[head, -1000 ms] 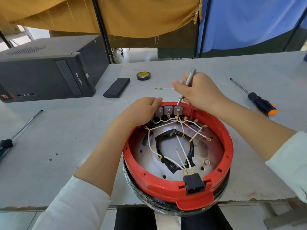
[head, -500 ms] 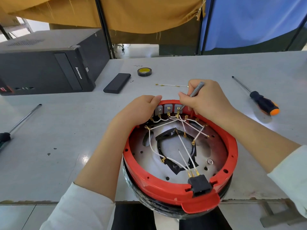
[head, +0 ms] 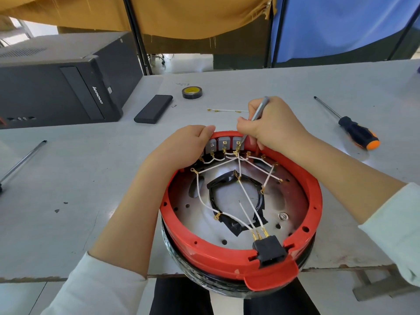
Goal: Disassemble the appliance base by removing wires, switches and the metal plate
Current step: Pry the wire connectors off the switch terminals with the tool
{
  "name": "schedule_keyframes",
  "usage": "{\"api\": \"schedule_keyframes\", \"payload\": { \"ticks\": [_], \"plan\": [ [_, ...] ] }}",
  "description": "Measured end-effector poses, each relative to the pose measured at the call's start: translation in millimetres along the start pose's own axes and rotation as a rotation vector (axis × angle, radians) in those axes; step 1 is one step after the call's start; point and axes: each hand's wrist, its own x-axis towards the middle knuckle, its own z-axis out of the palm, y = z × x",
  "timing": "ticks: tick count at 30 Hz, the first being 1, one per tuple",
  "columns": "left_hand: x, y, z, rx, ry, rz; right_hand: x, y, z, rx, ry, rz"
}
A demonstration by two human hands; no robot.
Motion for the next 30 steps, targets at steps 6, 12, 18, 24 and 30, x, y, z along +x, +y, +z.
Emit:
{"api": "schedule_keyframes", "payload": {
  "ticks": [6, 12, 18, 24, 30],
  "plan": [
    [-0.5, -0.7, -0.4, 0.013, -0.003, 0.01, 1.7, 1.3, 4.9, -0.056, 0.04, 0.001],
    [-0.7, -1.3, 0.5, -0.007, 0.01, 0.014, -7.5, 1.8, 11.6, -0.12, 0.223, -0.199],
    [1.1, -2.4, 0.3, -0.008, 0.013, 0.009, -8.3, 3.1, 14.3, -0.251, 0.177, -0.206],
    [-1.3, 0.3, -1.5, -0.013, -0.01, 0.001, -10.1, -3.3, 2.6, 0.058, 0.246, -0.232],
    [-2.3, 1.8, -2.7, -0.004, -0.019, -0.006, -24.4, -18.5, -21.8, 0.166, -0.124, -0.195]
  ]
}}
